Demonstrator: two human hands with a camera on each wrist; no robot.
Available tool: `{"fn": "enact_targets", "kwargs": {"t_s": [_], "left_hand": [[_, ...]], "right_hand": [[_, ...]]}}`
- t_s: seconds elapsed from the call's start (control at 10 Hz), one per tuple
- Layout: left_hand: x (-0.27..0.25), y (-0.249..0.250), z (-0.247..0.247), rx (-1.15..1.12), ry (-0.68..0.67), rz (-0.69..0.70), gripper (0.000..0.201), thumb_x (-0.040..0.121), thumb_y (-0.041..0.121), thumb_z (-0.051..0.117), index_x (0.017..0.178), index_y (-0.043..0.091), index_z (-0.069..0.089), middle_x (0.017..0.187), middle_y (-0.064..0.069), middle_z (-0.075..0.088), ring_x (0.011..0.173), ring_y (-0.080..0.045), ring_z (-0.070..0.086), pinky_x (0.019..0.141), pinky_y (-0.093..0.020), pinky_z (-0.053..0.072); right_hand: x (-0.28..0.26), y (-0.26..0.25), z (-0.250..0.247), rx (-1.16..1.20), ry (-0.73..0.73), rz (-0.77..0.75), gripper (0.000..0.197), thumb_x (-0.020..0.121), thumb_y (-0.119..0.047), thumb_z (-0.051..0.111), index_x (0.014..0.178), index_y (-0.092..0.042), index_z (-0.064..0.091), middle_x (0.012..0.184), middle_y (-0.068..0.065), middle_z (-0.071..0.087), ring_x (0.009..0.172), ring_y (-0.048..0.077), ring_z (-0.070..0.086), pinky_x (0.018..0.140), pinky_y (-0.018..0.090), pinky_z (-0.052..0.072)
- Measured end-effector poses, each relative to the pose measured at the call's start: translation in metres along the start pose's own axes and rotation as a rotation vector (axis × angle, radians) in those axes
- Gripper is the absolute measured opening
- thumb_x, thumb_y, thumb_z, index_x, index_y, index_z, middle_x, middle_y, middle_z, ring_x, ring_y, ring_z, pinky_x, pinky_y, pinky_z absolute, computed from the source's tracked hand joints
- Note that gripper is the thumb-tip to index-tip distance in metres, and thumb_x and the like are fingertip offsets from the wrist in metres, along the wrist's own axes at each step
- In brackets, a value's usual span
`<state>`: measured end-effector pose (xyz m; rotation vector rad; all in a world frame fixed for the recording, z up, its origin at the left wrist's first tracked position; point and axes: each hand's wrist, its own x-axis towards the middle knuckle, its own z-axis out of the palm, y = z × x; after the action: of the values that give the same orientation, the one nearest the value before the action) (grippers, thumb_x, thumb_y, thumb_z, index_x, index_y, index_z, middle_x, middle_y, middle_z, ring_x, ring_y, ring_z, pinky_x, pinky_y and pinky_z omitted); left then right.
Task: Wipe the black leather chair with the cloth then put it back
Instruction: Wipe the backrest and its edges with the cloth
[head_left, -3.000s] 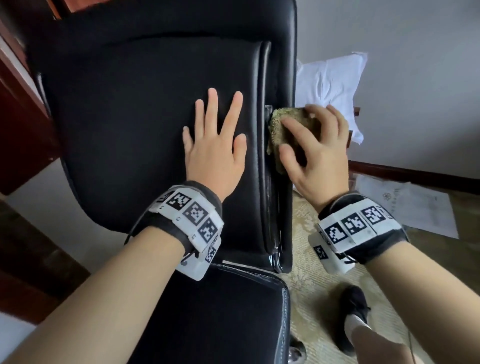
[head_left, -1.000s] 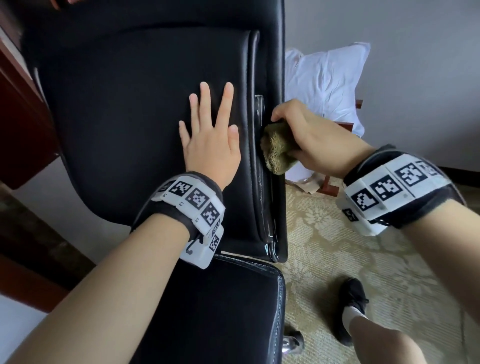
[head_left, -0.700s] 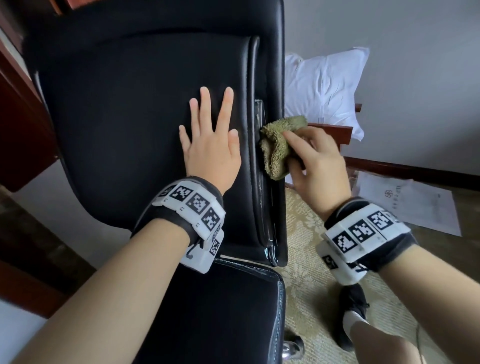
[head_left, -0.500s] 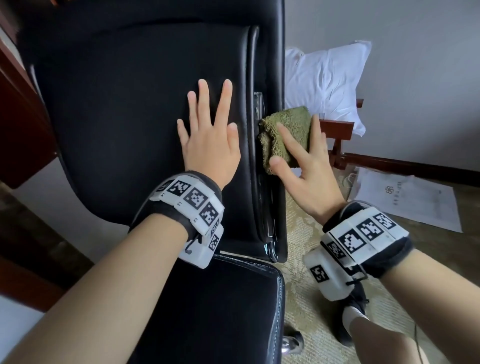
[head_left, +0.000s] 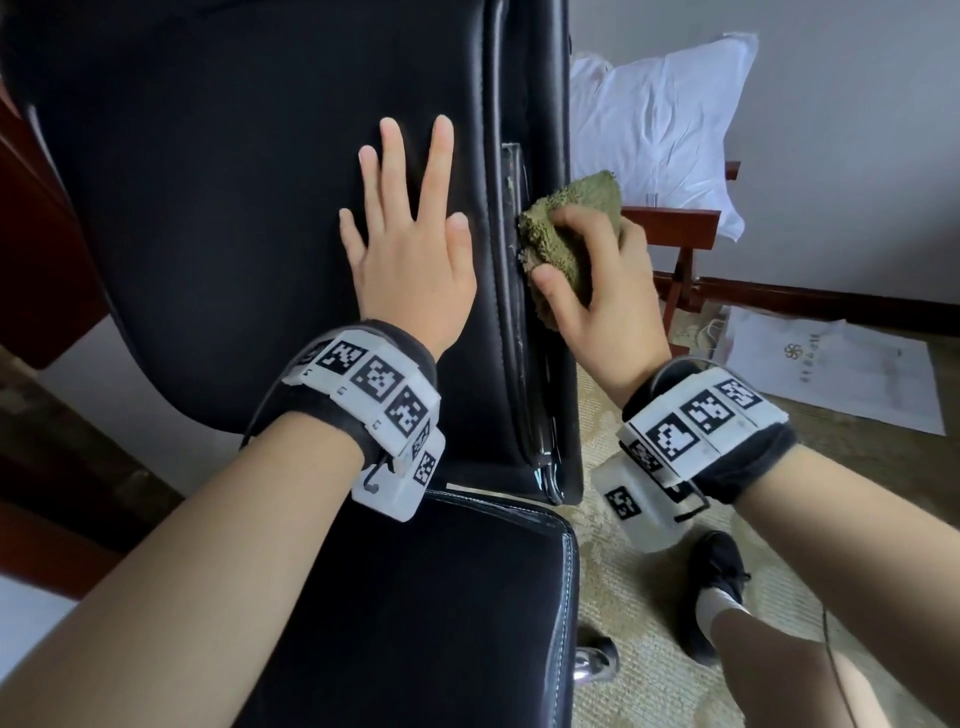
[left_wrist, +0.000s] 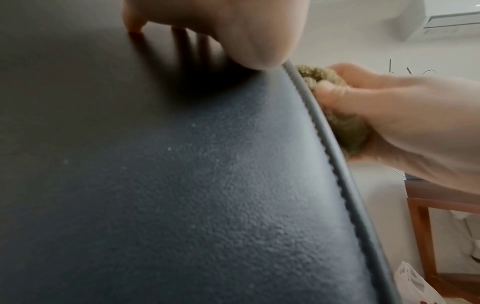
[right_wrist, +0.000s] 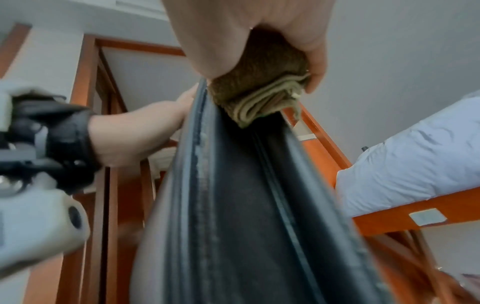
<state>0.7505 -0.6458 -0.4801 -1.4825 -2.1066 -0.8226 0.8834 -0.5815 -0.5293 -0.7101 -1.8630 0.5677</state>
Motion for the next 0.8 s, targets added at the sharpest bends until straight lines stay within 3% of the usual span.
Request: {"fn": "enact_targets", "kwargs": {"t_s": [0.1, 0.3, 0.4, 0.5, 0.6, 0.7, 0.8], "left_hand": [[0.001, 0.000, 0.000, 0.002, 0.001, 0.003, 0.061, 0.096, 0.020, 0.029, 0.150, 0.031, 0.002, 0.158, -0.004, -0.004, 0.145, -0.025, -0.003, 0.113, -0.054, 0.008], [0.001, 0.000, 0.002, -0.006, 0.008, 0.005, 0.061, 0.096, 0.020, 0.029, 0.150, 0.031, 0.002, 0.158, -0.004, -0.004, 0.145, -0.025, -0.004, 0.112, -0.054, 0.007], [0.002, -0.002, 0.001, -0.019, 0.003, 0.008, 0.061, 0.096, 0.020, 0.029, 0.150, 0.032, 0.003, 0.158, -0.004, -0.004, 0.145, -0.025, -0.004, 0.112, -0.055, 0.007], [0.002, -0.002, 0.000, -0.025, 0.003, 0.009, 0.061, 0.096, 0.019, 0.030, 0.150, 0.032, 0.003, 0.158, -0.004, -0.003, 0.145, -0.026, -0.004, 0.112, -0.055, 0.006], [0.002, 0.001, 0.001, -0.043, -0.002, 0.008, 0.061, 0.096, 0.019, 0.030, 0.150, 0.033, 0.004, 0.158, -0.004, -0.004, 0.145, -0.025, -0.005, 0.113, -0.055, 0.005], [0.004, 0.000, -0.001, -0.051, -0.022, 0.003, 0.060, 0.097, 0.019, 0.030, 0.149, 0.033, 0.004, 0.158, -0.003, -0.005, 0.145, -0.025, -0.006, 0.113, -0.054, 0.004], [0.005, 0.000, -0.003, -0.040, -0.036, -0.004, 0.061, 0.097, 0.019, 0.031, 0.149, 0.034, 0.003, 0.158, -0.002, -0.005, 0.145, -0.025, -0.006, 0.113, -0.054, 0.005]], "right_hand": [[0.001, 0.013, -0.011, -0.087, -0.051, -0.127, 0.038, 0.087, -0.032, 0.052, 0.120, -0.014, 0.055, 0.119, 0.023, 0.044, 0.110, 0.036, 0.046, 0.099, 0.037, 0.037], [0.039, 0.004, -0.034, -0.353, -0.003, -0.458, 0.027, 0.088, -0.020, 0.061, 0.114, -0.011, 0.063, 0.124, 0.033, 0.044, 0.112, 0.046, 0.045, 0.096, 0.044, 0.036], [0.053, -0.001, -0.032, -0.579, 0.034, -0.478, 0.036, 0.089, -0.041, 0.057, 0.116, -0.017, 0.063, 0.135, 0.029, 0.040, 0.116, 0.052, 0.040, 0.097, 0.057, 0.035], [0.046, 0.001, -0.033, -0.650, -0.033, -0.414, 0.056, 0.084, -0.061, 0.048, 0.125, -0.024, 0.056, 0.143, 0.027, 0.032, 0.124, 0.055, 0.031, 0.096, 0.067, 0.031], [0.041, 0.003, -0.034, -0.570, -0.112, -0.373, 0.054, 0.084, -0.047, 0.049, 0.133, -0.024, 0.049, 0.138, 0.027, 0.035, 0.117, 0.047, 0.039, 0.090, 0.055, 0.041], [0.037, 0.004, -0.033, -0.514, -0.120, -0.351, 0.052, 0.082, -0.032, 0.045, 0.133, -0.021, 0.049, 0.124, 0.028, 0.043, 0.101, 0.044, 0.045, 0.075, 0.046, 0.048], [0.028, 0.010, -0.030, -0.522, -0.154, -0.349, 0.055, 0.079, -0.028, 0.040, 0.132, -0.018, 0.050, 0.111, 0.028, 0.046, 0.093, 0.043, 0.047, 0.064, 0.044, 0.050]]}}
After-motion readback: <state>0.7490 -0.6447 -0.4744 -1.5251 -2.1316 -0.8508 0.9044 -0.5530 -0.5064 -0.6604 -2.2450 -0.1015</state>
